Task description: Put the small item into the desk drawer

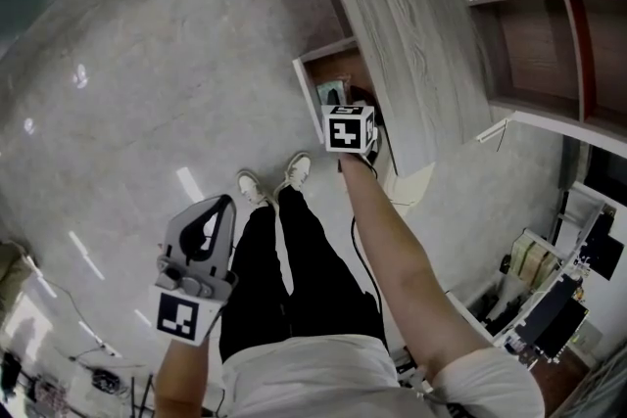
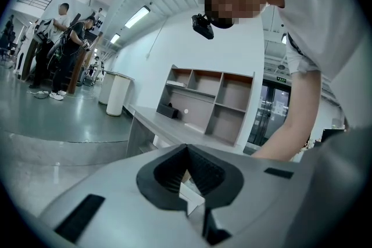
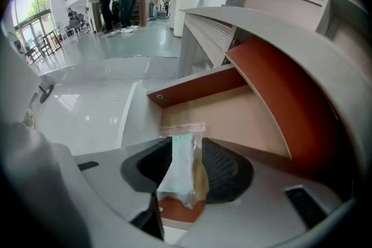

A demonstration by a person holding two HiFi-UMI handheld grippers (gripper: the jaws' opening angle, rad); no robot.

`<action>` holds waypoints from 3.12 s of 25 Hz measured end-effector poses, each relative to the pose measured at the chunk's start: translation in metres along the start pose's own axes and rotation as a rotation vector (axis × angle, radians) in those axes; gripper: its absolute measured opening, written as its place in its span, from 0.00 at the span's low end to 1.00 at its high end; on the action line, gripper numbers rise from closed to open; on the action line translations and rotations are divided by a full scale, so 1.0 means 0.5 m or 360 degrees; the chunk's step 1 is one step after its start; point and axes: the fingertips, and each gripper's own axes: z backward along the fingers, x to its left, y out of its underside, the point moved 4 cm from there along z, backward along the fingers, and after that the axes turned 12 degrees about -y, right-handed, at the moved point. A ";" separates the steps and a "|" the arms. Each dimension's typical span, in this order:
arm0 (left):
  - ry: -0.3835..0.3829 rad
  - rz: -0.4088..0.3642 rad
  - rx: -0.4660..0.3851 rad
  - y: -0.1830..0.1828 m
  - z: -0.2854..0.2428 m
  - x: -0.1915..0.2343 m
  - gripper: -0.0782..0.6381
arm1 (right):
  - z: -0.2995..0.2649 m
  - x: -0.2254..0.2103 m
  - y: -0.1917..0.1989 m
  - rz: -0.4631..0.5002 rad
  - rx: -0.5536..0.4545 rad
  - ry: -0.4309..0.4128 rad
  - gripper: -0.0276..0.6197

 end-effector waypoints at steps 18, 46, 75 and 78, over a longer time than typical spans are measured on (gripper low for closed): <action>-0.0047 0.0053 -0.0029 0.001 0.005 0.008 0.13 | -0.005 -0.019 0.019 -0.0025 0.0221 0.0122 0.19; -0.0055 0.0050 -0.0033 0.011 0.010 -0.015 0.13 | 0.032 0.001 -0.012 0.0094 0.0017 0.0027 0.08; -0.0103 -0.0014 -0.0158 -0.020 0.102 -0.052 0.13 | 0.146 0.070 -0.058 0.0135 -0.0267 -0.0122 0.08; -0.0096 -0.0030 -0.0192 -0.037 0.118 -0.059 0.13 | 0.181 0.077 -0.066 0.0138 -0.0309 -0.0152 0.08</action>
